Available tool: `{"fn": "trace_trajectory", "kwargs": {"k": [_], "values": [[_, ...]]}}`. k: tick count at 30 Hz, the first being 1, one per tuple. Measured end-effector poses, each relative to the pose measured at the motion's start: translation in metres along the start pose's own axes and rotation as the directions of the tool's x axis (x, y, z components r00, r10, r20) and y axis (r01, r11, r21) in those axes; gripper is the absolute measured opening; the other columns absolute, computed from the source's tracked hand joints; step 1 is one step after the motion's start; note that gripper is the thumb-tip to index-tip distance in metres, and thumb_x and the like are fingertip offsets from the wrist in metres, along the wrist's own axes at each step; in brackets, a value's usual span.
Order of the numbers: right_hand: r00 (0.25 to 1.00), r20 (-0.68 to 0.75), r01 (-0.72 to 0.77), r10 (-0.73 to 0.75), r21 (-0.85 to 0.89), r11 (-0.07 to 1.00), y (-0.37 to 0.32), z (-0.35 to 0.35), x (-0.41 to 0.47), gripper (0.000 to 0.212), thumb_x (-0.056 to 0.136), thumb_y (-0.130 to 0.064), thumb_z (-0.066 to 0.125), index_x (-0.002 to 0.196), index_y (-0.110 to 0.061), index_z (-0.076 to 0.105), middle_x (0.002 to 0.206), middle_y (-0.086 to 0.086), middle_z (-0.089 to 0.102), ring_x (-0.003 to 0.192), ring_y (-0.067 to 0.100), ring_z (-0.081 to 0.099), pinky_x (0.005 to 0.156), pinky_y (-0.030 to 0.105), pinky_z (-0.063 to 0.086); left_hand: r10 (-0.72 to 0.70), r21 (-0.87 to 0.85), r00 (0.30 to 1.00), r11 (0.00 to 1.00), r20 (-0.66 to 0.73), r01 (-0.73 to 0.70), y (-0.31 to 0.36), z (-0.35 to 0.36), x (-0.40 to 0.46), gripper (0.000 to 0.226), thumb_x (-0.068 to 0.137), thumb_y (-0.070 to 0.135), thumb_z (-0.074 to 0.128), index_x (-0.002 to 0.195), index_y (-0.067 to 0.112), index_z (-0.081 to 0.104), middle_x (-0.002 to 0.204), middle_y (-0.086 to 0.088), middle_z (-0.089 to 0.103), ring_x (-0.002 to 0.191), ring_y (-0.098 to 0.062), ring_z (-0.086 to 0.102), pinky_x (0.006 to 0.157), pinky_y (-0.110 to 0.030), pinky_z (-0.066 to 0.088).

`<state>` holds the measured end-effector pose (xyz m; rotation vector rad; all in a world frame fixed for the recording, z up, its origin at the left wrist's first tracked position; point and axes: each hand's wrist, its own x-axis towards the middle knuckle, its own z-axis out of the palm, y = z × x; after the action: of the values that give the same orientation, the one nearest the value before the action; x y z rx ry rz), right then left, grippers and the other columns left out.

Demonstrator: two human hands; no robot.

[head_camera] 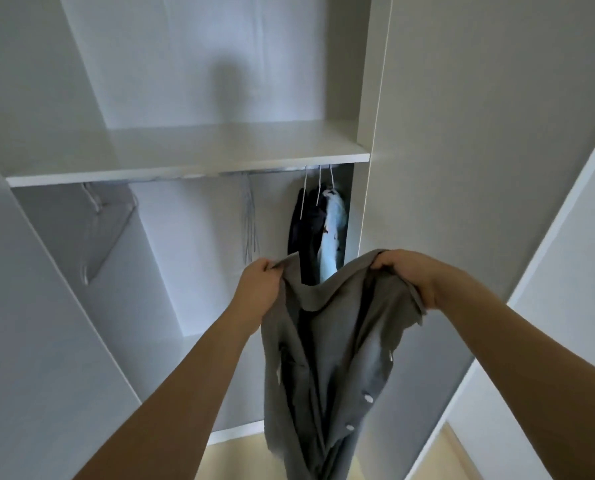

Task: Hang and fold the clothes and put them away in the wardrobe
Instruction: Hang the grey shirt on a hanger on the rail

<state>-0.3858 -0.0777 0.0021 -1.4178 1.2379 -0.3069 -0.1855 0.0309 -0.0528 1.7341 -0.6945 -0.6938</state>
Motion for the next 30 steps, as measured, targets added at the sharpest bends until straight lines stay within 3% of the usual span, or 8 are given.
{"fn": "trace_trajectory", "kwargs": {"k": [6, 10, 12, 15, 18, 20, 24, 30], "values": [[0.982, -0.139, 0.107, -0.126, -0.132, 0.985, -0.033, 0.006, 0.063, 0.032, 0.091, -0.023, 0.057, 0.108, 0.004, 0.061, 0.1, 0.018, 0.065, 0.088, 0.03, 0.062, 0.08, 0.037, 0.052, -0.275, 0.317, 0.913, 0.932, 0.3, 0.177, -0.011, -0.008, 0.074, 0.026, 0.096, 0.017, 0.05, 0.12, 0.011, 0.056, 0.107, -0.011, 0.064, 0.089, -0.025, 0.063, 0.067, -0.035, 0.056], [0.98, -0.058, 0.131, -0.188, -0.52, 0.844, -0.055, 0.016, 0.095, 0.036, 0.097, -0.021, 0.045, 0.121, 0.002, 0.057, 0.123, 0.018, 0.058, 0.104, 0.029, 0.056, 0.08, 0.028, 0.04, -0.549, 0.624, 0.655, 0.767, 0.519, 0.149, -0.01, 0.0, 0.118, 0.032, 0.091, 0.014, 0.057, 0.122, 0.011, 0.058, 0.11, -0.014, 0.065, 0.085, -0.032, 0.068, 0.08, -0.044, 0.058], [0.978, -0.06, 0.12, -0.201, -0.623, 0.773, -0.069, 0.026, 0.109, 0.038, 0.099, -0.022, 0.039, 0.124, 0.001, 0.056, 0.128, 0.017, 0.054, 0.115, 0.029, 0.053, 0.086, 0.028, 0.039, -0.611, 0.694, 0.596, 0.71, 0.521, 0.121, -0.005, -0.001, 0.152, 0.034, 0.088, 0.021, 0.064, 0.12, 0.012, 0.059, 0.112, -0.014, 0.067, 0.09, -0.032, 0.068, 0.086, -0.044, 0.056], [0.983, -0.007, 0.121, -0.182, -0.723, 0.681, -0.095, 0.043, 0.132, 0.038, 0.101, -0.018, 0.033, 0.129, -0.002, 0.052, 0.137, 0.014, 0.049, 0.123, 0.026, 0.047, 0.095, 0.025, 0.034, -0.434, 0.613, 0.803, 0.782, 0.408, 0.111, 0.004, -0.005, 0.221, 0.025, 0.091, 0.02, 0.06, 0.112, 0.007, 0.058, 0.103, -0.014, 0.065, 0.082, -0.027, 0.063, 0.077, -0.038, 0.056], [0.991, 0.035, 0.111, -0.132, -0.77, 0.628, -0.115, 0.057, 0.154, 0.032, 0.096, -0.022, 0.04, 0.116, -0.004, 0.057, 0.13, 0.016, 0.052, 0.106, 0.026, 0.05, 0.089, 0.03, 0.037, -0.103, 0.567, 0.981, 0.824, 0.162, -0.007, 0.01, -0.011, 0.282, 0.011, 0.09, 0.013, 0.051, 0.085, 0.004, 0.054, 0.082, -0.012, 0.056, 0.067, -0.023, 0.056, 0.064, -0.033, 0.053], [0.993, 0.059, 0.111, -0.103, -0.768, 0.631, -0.125, 0.061, 0.168, 0.032, 0.092, -0.027, 0.046, 0.107, -0.003, 0.06, 0.12, 0.016, 0.058, 0.101, 0.028, 0.056, 0.083, 0.03, 0.042, 0.029, 0.673, 0.997, 0.737, 0.067, -0.067, 0.008, -0.015, 0.314, 0.014, 0.09, 0.013, 0.049, 0.077, 0.006, 0.049, 0.079, -0.007, 0.053, 0.071, -0.021, 0.055, 0.06, -0.026, 0.045], [0.993, 0.105, 0.117, -0.058, -0.742, 0.66, -0.14, 0.072, 0.187, 0.029, 0.09, -0.028, 0.05, 0.105, -0.005, 0.061, 0.113, 0.015, 0.062, 0.102, 0.03, 0.06, 0.084, 0.031, 0.047, 0.129, 0.84, 0.989, 0.542, -0.072, -0.009, -0.012, -0.014, 0.357, 0.027, 0.09, 0.023, 0.05, 0.11, 0.006, 0.059, 0.114, -0.012, 0.056, 0.11, -0.03, 0.053, 0.082, -0.034, 0.043], [0.987, 0.147, 0.161, -0.07, -0.807, 0.568, -0.143, 0.089, 0.21, 0.024, 0.094, -0.025, 0.044, 0.104, -0.01, 0.059, 0.104, 0.006, 0.058, 0.095, 0.023, 0.054, 0.086, 0.032, 0.045, 0.249, 0.895, 0.968, 0.438, -0.034, -0.081, -0.029, 0.003, 0.391, 0.021, 0.094, 0.024, 0.048, 0.099, 0.007, 0.059, 0.106, -0.012, 0.063, 0.098, -0.03, 0.06, 0.068, -0.03, 0.041]]}}
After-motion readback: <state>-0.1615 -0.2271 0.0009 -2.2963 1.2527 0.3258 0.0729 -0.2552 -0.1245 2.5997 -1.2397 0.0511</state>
